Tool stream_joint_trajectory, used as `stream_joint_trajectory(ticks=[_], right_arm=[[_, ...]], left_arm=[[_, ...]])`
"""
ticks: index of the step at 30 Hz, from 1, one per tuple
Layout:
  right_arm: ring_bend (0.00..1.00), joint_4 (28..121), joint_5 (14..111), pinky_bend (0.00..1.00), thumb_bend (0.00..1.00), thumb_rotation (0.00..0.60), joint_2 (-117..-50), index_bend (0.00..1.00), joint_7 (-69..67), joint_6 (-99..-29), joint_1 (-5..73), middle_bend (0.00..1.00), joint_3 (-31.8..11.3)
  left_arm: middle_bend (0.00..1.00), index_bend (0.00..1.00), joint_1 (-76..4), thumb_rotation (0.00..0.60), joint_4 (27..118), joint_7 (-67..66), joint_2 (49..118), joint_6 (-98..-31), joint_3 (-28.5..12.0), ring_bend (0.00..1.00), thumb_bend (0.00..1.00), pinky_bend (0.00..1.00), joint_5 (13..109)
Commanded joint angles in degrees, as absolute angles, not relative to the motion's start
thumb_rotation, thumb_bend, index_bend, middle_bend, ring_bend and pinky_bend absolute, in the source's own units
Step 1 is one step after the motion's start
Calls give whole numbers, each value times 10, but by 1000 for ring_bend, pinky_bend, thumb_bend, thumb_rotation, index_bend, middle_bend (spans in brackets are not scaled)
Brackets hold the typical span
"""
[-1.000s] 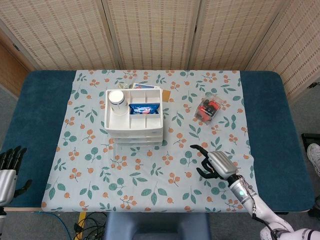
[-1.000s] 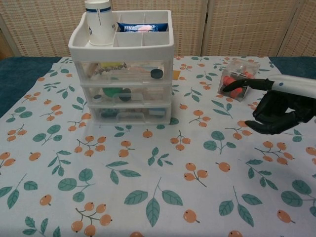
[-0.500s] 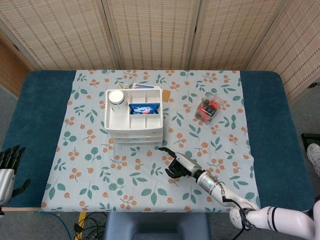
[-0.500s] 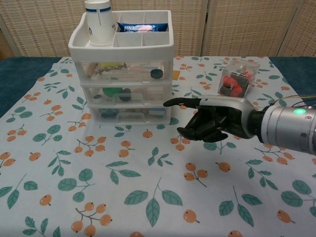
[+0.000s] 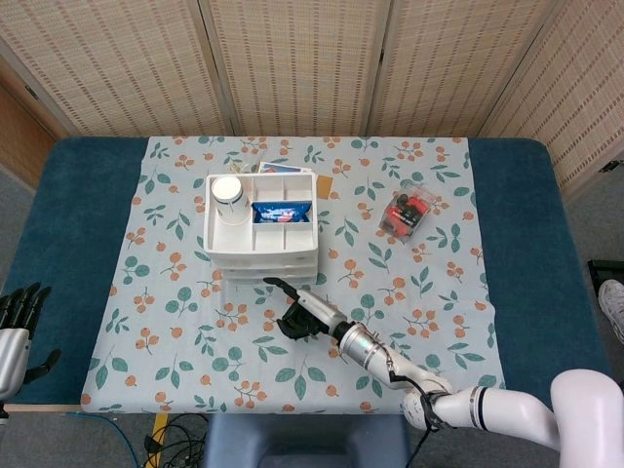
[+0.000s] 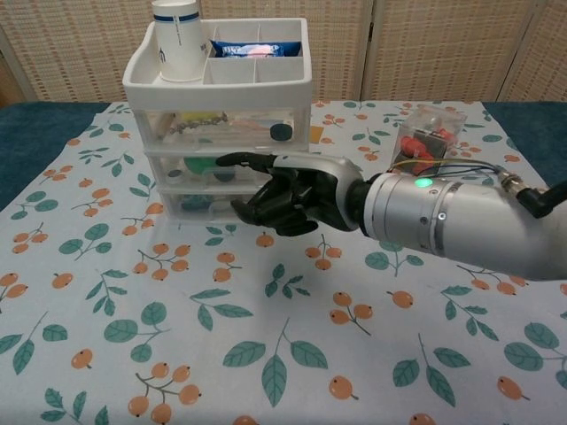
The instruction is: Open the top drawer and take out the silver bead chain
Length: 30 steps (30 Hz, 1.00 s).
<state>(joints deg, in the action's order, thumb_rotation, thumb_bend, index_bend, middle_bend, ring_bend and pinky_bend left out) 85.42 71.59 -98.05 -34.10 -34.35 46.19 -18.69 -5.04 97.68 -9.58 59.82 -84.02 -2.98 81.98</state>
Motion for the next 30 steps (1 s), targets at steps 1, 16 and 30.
stream_joint_trajectory(ticks=[1,16,30], right_arm=[[1000,843,717,1000,582,600,-992,0,-347,-347,471,931,-194],[1000,808,704,1000,584,600,-1015,0,-352,-361,491,921,-201],[1000,770,699,1000,588,600,-1038,0,-359,-347,523,921,-212]], left_arm=[[66,69,-49,600,976,-95,597,-840,-30,46,235,81,817],[66,69,-50,600,975,-91,592,-833,-29,46,235,81,811],[66,69,-50,600,981,-97,588,-831,-29,46,235,81,807]])
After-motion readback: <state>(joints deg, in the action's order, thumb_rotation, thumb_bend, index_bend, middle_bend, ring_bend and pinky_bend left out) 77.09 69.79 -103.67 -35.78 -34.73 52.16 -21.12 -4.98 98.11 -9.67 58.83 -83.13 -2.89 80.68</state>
